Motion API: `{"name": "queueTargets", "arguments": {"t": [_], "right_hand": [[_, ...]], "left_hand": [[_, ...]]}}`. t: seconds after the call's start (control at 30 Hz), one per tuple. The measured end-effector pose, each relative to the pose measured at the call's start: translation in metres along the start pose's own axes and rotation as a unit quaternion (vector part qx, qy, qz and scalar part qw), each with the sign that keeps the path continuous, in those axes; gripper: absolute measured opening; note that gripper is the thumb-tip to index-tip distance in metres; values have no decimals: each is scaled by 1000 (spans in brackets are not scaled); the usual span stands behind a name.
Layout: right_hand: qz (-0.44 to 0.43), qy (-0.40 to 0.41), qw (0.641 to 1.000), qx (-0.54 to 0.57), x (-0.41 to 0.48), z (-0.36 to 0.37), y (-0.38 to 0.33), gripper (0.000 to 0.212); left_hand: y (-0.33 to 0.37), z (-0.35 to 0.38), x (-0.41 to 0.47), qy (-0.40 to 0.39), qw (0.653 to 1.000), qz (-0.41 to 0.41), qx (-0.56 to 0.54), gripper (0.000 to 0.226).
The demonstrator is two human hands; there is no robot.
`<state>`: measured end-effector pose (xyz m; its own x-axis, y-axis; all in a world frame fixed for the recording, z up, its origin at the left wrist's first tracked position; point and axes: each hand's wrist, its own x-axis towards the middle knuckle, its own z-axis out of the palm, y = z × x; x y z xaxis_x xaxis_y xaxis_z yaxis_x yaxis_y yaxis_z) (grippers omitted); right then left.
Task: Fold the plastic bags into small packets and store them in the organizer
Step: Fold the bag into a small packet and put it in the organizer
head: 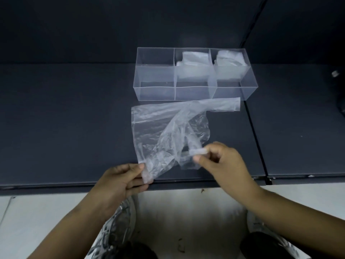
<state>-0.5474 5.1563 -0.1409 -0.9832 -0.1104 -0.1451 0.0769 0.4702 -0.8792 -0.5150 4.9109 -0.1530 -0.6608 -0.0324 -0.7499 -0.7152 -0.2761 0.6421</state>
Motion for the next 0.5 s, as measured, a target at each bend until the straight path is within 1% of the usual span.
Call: {"name": "queueTargets", "arguments": {"t": [0.07, 0.13, 0.2, 0.23, 0.27, 0.3, 0.33, 0.4, 0.43, 0.5], "right_hand": [[25, 74, 997, -19, 8, -16, 11, 24], [48, 162, 985, -32, 14, -40, 24, 27], [51, 255, 965, -43, 17, -65, 34, 29], [47, 287, 956, -49, 17, -75, 38, 28], [44, 300, 951, -51, 18, -81, 42, 26], [50, 290, 955, -42, 18, -84, 46, 23], [65, 258, 964, -17, 18, -84, 49, 18], [119, 162, 976, 82, 16, -83, 51, 8], [147, 114, 972, 143, 15, -84, 52, 14], [194, 35, 945, 263, 12, -92, 55, 28]], "left_hand": [[3, -1, 4, 37, 999, 3, -9, 19], [5, -6, 8, 60, 998, 12, -20, 14], [4, -7, 10, 62, 998, 20, -11, 15], [3, -7, 9, 56, 998, 22, 2, 19], [1, -5, 9, 47, 998, 24, 17, 22], [0, -3, 8, 38, 998, 25, 33, 23], [-1, -1, 7, 35, 998, 25, 44, 22], [0, 2, 7, 39, 997, 27, 56, 18], [1, 1, 7, 44, 997, 28, 60, 16], [3, 1, 7, 46, 996, 24, 70, 13]]}}
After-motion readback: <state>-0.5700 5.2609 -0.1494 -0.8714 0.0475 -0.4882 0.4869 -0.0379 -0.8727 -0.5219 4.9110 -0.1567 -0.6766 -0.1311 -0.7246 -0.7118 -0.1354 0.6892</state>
